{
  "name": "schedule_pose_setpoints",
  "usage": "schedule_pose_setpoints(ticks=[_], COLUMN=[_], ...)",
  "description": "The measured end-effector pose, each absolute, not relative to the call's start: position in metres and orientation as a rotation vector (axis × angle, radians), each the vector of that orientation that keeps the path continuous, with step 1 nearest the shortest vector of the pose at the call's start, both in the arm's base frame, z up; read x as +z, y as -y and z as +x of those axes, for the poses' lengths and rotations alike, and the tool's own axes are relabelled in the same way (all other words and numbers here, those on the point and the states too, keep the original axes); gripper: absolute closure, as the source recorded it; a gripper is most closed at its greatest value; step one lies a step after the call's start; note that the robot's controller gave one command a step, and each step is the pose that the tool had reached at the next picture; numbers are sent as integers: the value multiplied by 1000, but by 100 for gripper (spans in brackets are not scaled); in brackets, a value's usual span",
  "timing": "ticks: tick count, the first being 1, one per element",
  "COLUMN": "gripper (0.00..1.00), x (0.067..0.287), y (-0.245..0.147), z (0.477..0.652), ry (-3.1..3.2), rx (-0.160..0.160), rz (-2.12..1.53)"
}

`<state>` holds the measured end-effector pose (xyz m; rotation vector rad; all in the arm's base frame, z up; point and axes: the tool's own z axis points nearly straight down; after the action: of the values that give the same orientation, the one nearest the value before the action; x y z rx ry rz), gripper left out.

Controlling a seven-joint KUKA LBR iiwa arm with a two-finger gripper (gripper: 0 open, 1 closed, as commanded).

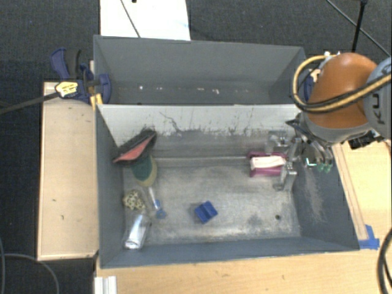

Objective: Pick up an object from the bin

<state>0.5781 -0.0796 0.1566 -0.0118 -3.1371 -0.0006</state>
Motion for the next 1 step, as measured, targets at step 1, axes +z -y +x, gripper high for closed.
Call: schedule_pose_setpoints(ticks=[1], gripper=[0], x=[145], y=[147], z=[545], ry=[3139], rx=[3], rz=[105])
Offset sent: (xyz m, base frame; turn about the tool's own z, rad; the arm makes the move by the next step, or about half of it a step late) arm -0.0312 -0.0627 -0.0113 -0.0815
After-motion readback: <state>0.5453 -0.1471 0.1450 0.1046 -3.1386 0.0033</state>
